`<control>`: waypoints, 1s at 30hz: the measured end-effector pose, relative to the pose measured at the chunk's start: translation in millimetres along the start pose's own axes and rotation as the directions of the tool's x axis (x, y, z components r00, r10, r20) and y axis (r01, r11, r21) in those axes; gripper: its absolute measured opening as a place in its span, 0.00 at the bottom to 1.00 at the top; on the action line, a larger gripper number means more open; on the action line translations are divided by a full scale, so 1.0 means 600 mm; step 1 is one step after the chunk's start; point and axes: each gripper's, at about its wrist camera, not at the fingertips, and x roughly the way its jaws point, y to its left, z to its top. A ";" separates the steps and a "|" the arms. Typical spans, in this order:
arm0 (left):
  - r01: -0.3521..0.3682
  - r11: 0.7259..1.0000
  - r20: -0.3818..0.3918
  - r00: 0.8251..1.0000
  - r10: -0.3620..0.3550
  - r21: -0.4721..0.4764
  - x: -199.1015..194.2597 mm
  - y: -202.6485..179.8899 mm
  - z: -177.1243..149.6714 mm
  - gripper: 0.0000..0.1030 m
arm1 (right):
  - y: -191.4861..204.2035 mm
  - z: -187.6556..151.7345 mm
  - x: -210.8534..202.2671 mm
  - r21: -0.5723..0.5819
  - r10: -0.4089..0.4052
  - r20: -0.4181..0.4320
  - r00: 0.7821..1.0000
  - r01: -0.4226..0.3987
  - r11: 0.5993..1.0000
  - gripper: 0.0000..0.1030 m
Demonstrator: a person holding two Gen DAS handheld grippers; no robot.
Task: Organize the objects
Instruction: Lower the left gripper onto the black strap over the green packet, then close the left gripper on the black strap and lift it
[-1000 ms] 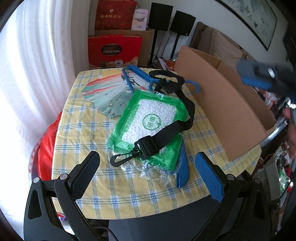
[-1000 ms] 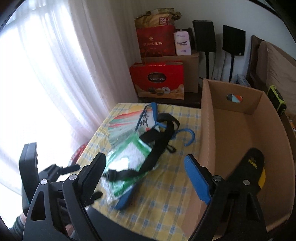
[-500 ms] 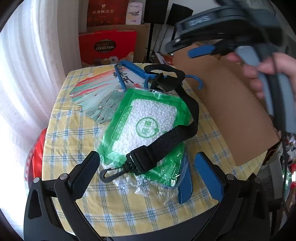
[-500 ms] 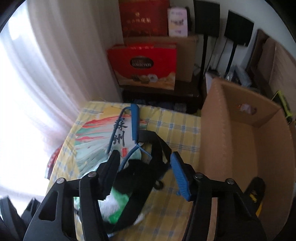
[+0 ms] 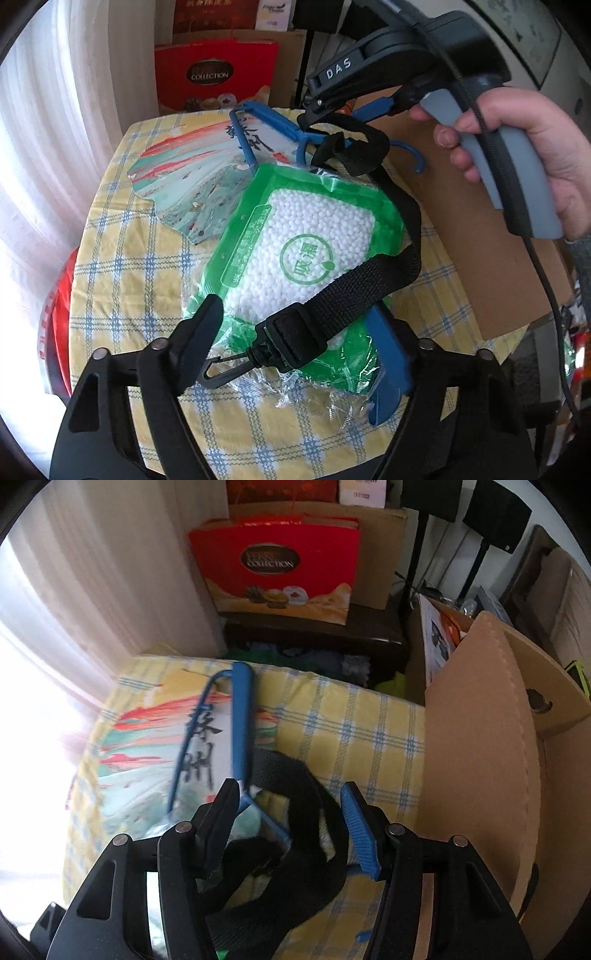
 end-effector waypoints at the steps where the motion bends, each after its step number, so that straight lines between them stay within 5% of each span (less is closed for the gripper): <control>1: 0.007 1.000 -0.001 1.000 -0.007 -0.002 0.001 0.002 0.000 0.67 | 0.000 0.001 0.004 -0.003 -0.007 -0.004 1.000 0.007 1.000 0.51; 6: 0.029 0.999 -0.007 1.000 -0.029 -0.014 0.002 0.008 0.002 0.53 | -0.004 0.004 0.020 -0.020 -0.031 -0.021 0.999 0.031 0.999 0.30; 8: 0.028 0.999 -0.003 1.000 -0.028 -0.015 -0.001 0.008 0.004 0.46 | -0.008 0.005 0.021 -0.010 -0.021 -0.013 1.000 0.021 1.000 0.14; 11: 0.024 1.000 0.005 1.000 -0.024 -0.013 -0.006 0.006 0.006 0.41 | -0.015 0.005 0.004 0.020 -0.002 0.039 0.999 0.001 1.000 0.07; 18: 0.031 0.999 0.019 0.999 -0.031 -0.027 -0.013 0.005 0.011 0.29 | -0.035 -0.002 -0.068 0.093 0.081 0.200 0.976 -0.101 0.991 0.05; 26: 0.048 0.998 0.066 0.997 -0.046 -0.029 -0.034 -0.003 0.023 0.22 | -0.018 -0.012 -0.205 0.043 0.155 0.369 0.917 -0.184 0.982 0.05; 30: 0.050 0.999 0.081 0.995 -0.050 -0.001 -0.038 -0.013 0.039 0.10 | 0.014 -0.033 -0.279 -0.048 0.127 0.432 0.893 -0.118 0.992 0.05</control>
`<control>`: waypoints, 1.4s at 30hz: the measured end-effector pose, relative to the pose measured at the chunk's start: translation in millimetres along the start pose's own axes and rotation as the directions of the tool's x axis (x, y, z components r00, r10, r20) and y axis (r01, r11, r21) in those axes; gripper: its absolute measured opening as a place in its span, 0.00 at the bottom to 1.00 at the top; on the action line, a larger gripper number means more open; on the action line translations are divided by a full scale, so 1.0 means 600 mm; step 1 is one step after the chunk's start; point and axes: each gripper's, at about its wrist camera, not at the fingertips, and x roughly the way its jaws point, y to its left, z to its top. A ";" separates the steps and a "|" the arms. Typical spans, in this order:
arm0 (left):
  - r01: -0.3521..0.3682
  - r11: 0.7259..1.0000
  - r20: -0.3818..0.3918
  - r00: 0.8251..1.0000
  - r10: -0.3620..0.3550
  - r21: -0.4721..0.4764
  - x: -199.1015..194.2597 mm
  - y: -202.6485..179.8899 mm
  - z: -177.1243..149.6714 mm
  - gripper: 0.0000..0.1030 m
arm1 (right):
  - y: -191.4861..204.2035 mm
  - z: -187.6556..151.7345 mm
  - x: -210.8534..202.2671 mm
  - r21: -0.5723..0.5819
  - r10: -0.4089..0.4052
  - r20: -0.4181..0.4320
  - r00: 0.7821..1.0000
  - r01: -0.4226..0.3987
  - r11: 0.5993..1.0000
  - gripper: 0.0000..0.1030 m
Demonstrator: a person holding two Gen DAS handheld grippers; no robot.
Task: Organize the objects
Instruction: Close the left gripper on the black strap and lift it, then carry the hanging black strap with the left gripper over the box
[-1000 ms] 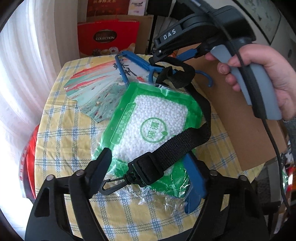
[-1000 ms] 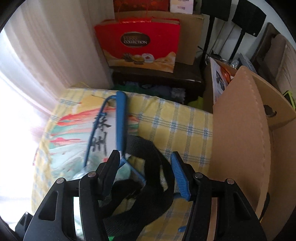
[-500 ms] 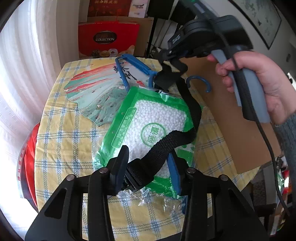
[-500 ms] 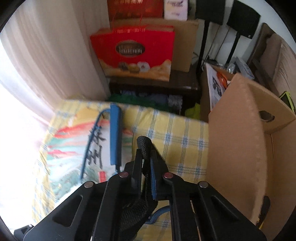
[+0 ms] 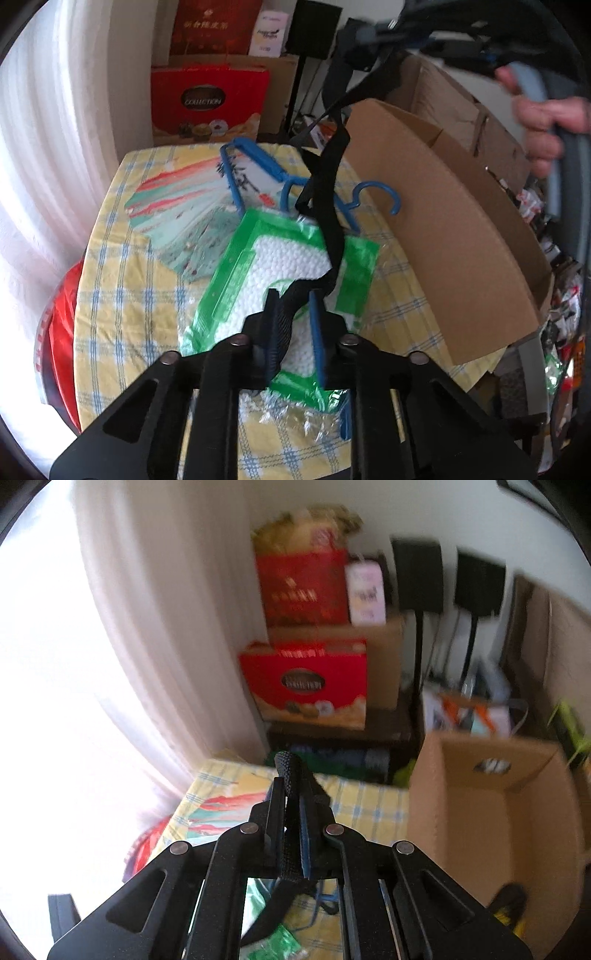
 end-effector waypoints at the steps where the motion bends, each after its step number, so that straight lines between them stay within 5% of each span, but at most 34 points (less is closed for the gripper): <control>1: -0.005 1.000 0.004 1.000 0.005 0.007 0.001 -0.003 0.005 0.10 | 0.009 0.000 -0.016 -0.018 0.003 0.012 1.000 -0.002 1.000 0.05; 10: 0.018 1.000 0.035 0.999 -0.018 -0.018 0.002 -0.014 0.032 0.11 | 0.047 -0.004 -0.136 -0.061 0.081 0.085 0.993 -0.076 0.995 0.05; 14: 0.060 0.998 0.071 0.996 -0.057 -0.036 -0.013 -0.012 0.029 0.42 | 0.055 0.018 -0.183 -0.074 0.098 0.123 0.988 -0.090 0.993 0.05; 17: 0.092 0.995 0.109 0.990 -0.087 -0.034 -0.035 -0.021 0.031 0.44 | 0.063 0.035 -0.212 -0.092 0.094 0.155 0.983 -0.081 0.992 0.05; 20: 0.094 0.995 0.141 0.986 -0.090 -0.024 -0.049 -0.030 0.039 0.59 | 0.068 0.051 -0.234 -0.098 0.102 0.177 0.979 -0.086 0.991 0.05; 31: 0.032 0.999 0.218 0.976 -0.029 -0.011 -0.065 -0.041 0.083 0.59 | 0.099 0.060 -0.296 -0.114 0.187 0.180 0.966 -0.168 0.979 0.05; 34: 0.025 1.000 0.230 0.973 -0.026 0.004 -0.064 -0.048 0.092 0.42 | 0.101 0.056 -0.311 -0.116 0.187 0.183 0.965 -0.168 0.979 0.05; 35: 0.039 0.999 0.218 0.975 -0.039 0.003 -0.063 -0.049 0.094 0.17 | 0.098 0.054 -0.314 -0.115 0.179 0.184 0.967 -0.160 0.980 0.05; 42: 0.061 0.997 0.217 0.974 -0.068 0.036 -0.093 -0.061 0.094 0.04 | 0.037 0.032 -0.307 -0.060 0.116 0.168 0.979 -0.108 0.992 0.05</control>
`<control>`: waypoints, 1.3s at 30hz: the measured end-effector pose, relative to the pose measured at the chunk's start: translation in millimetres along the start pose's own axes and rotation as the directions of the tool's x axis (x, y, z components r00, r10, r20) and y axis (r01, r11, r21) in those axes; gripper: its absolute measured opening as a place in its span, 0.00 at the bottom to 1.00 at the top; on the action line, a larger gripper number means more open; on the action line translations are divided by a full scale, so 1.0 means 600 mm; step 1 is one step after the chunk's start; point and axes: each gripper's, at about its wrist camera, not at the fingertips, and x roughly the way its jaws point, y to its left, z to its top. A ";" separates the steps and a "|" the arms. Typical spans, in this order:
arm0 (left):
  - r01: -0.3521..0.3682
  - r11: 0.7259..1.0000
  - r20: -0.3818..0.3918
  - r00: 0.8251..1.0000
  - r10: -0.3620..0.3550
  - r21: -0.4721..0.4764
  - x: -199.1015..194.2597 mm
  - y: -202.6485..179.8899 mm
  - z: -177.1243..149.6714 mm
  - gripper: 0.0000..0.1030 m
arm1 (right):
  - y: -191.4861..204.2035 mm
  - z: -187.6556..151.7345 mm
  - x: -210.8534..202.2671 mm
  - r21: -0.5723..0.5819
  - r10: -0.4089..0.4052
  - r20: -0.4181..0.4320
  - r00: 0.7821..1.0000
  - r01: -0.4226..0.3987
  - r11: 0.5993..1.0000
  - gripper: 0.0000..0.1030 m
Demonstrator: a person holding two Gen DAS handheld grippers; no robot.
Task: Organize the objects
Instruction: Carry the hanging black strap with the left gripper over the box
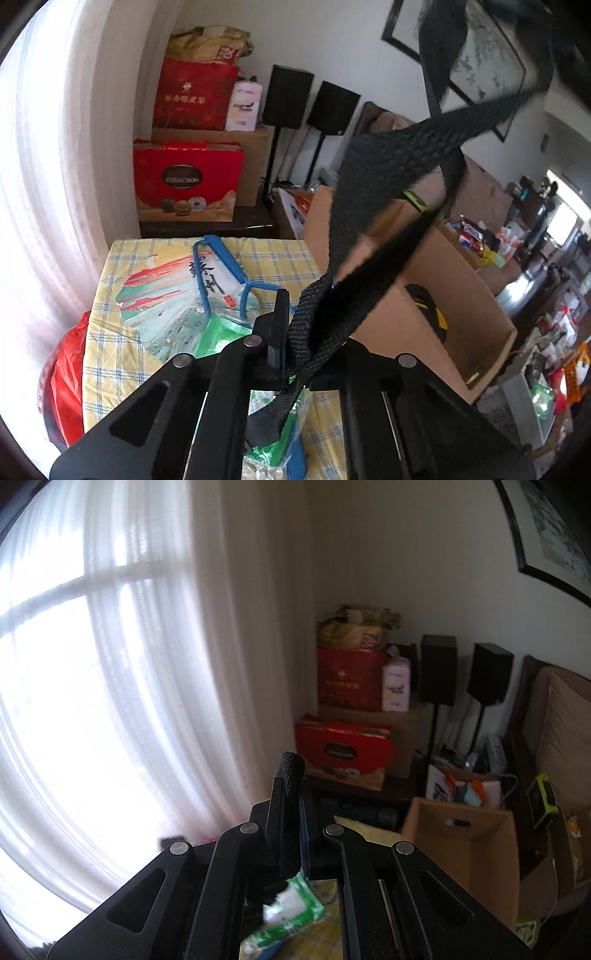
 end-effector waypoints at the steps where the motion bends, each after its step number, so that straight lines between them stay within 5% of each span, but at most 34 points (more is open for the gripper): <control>1: -0.001 1.000 -0.002 1.000 0.001 0.009 -0.005 -0.005 0.007 0.04 | -0.008 -0.004 0.000 0.005 -0.006 -0.005 1.000 0.006 1.000 0.05; 13: 0.060 0.994 0.030 0.998 -0.063 0.095 -0.074 -0.100 0.122 0.04 | -0.121 -0.118 -0.001 0.132 -0.030 -0.133 0.991 0.048 0.990 0.05; 27: 0.232 0.970 -0.005 0.973 -0.232 0.075 -0.035 -0.241 0.195 0.03 | -0.228 -0.228 -0.038 0.285 -0.027 -0.190 0.982 0.081 0.955 0.05; 39: 0.322 0.944 -0.092 0.945 -0.315 0.078 0.046 -0.366 0.169 0.03 | -0.326 -0.296 -0.106 0.319 -0.187 -0.210 0.960 0.248 0.914 0.06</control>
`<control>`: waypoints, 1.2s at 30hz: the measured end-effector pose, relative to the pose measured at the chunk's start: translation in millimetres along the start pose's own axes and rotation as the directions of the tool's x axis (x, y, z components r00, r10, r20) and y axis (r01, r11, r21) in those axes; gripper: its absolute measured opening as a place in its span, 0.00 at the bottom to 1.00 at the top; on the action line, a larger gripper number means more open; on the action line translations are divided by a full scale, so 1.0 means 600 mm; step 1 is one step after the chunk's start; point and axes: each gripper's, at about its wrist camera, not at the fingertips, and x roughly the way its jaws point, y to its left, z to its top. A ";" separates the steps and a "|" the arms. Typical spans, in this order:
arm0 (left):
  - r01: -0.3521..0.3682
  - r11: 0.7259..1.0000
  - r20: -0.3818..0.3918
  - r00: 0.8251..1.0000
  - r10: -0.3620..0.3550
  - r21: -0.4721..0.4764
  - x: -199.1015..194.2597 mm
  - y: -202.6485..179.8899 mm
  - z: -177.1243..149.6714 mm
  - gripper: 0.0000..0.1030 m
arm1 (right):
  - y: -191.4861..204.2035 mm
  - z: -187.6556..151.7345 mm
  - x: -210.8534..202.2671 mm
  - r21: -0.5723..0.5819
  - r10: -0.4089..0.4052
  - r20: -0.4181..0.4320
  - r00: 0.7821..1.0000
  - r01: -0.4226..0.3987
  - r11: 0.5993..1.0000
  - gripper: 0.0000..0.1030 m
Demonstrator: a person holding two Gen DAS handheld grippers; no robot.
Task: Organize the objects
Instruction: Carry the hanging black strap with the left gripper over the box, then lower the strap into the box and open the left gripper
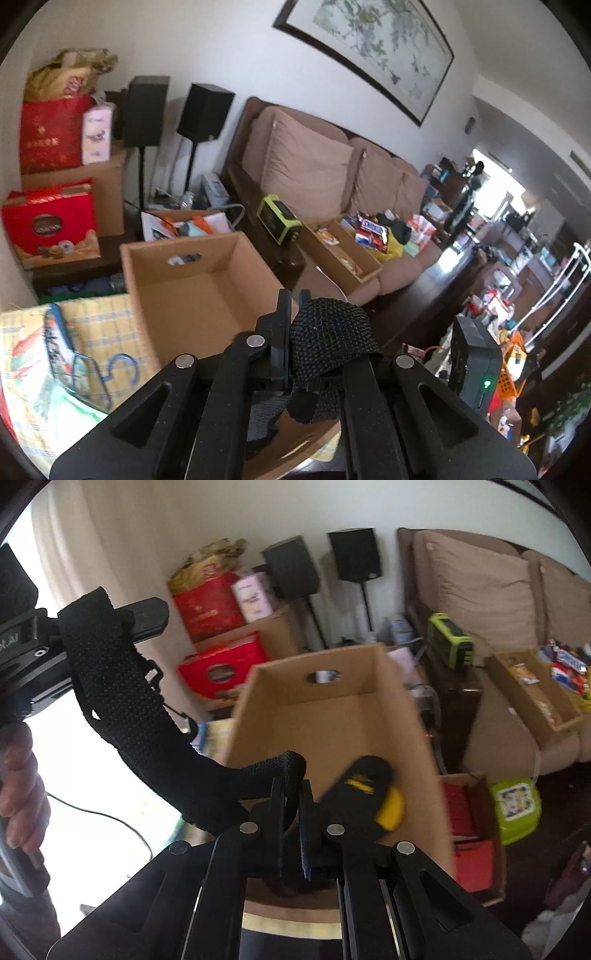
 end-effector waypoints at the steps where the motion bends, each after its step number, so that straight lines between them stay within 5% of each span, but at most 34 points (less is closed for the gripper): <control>1: 0.008 1.000 -0.008 1.000 -0.008 -0.001 0.011 -0.007 -0.004 0.03 | -0.008 -0.004 0.001 -0.001 -0.019 -0.003 1.000 0.019 1.000 0.06; 12: 0.016 1.000 -0.107 0.994 -0.018 -0.019 0.121 -0.046 -0.058 0.03 | -0.057 -0.051 0.036 -0.033 -0.161 -0.089 0.983 0.159 0.987 0.19; 21: 0.022 0.997 -0.174 0.984 -0.035 -0.074 0.180 -0.040 -0.108 0.03 | -0.075 -0.064 0.027 -0.033 -0.156 -0.083 0.984 0.153 0.988 0.31; 29: -0.101 0.993 -0.177 0.980 0.090 -0.053 0.166 0.016 -0.092 0.03 | -0.052 -0.047 0.036 -0.024 -0.107 -0.063 0.992 0.106 0.994 0.33; 36: -0.277 0.960 -0.209 0.938 0.277 0.028 0.168 0.061 -0.084 0.08 | -0.020 -0.040 0.093 -0.008 -0.023 -0.118 0.993 0.023 1.000 0.52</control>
